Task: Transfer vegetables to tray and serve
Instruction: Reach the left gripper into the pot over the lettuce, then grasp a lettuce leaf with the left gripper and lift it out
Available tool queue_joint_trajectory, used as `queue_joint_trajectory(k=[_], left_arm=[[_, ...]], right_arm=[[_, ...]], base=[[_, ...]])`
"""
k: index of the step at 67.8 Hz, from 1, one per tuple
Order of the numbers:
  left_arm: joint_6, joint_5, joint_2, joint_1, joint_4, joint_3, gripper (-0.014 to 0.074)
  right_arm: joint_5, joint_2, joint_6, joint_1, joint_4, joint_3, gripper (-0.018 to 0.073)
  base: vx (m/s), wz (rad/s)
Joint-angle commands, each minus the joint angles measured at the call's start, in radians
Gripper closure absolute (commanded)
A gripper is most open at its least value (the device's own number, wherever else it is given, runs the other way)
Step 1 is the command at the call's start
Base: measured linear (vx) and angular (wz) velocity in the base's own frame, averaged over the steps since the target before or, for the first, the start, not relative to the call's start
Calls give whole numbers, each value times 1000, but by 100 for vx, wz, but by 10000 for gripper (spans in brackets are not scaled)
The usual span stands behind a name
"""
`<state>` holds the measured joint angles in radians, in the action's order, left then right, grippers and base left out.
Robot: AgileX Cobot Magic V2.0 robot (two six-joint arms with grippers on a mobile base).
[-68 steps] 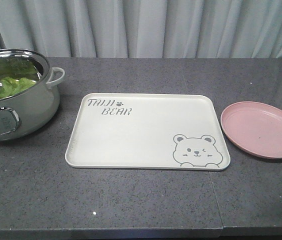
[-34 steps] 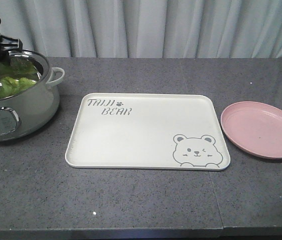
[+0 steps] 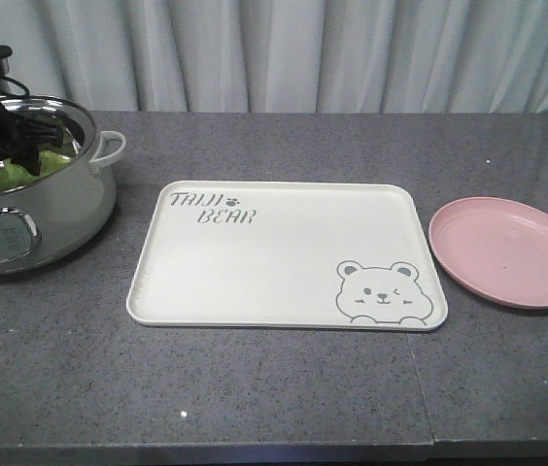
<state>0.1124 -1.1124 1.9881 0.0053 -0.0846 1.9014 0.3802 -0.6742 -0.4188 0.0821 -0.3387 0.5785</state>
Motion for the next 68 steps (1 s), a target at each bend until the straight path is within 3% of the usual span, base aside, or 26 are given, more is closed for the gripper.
queue_joint_trajectory(k=[1,59,68], left_arm=[[8,20,-25,0,6,32,146],[15,-35,127,0,4,30,146],[15,-51,147,0,4,30,202]], right_arm=[[-51,-3,5,-3,-12,36,-36],[-49,-3,5,-3,-10,36,-35],[-49,-3,5,-3,-10,36,-35]], base=[[0,0],[0,0],[0,0]])
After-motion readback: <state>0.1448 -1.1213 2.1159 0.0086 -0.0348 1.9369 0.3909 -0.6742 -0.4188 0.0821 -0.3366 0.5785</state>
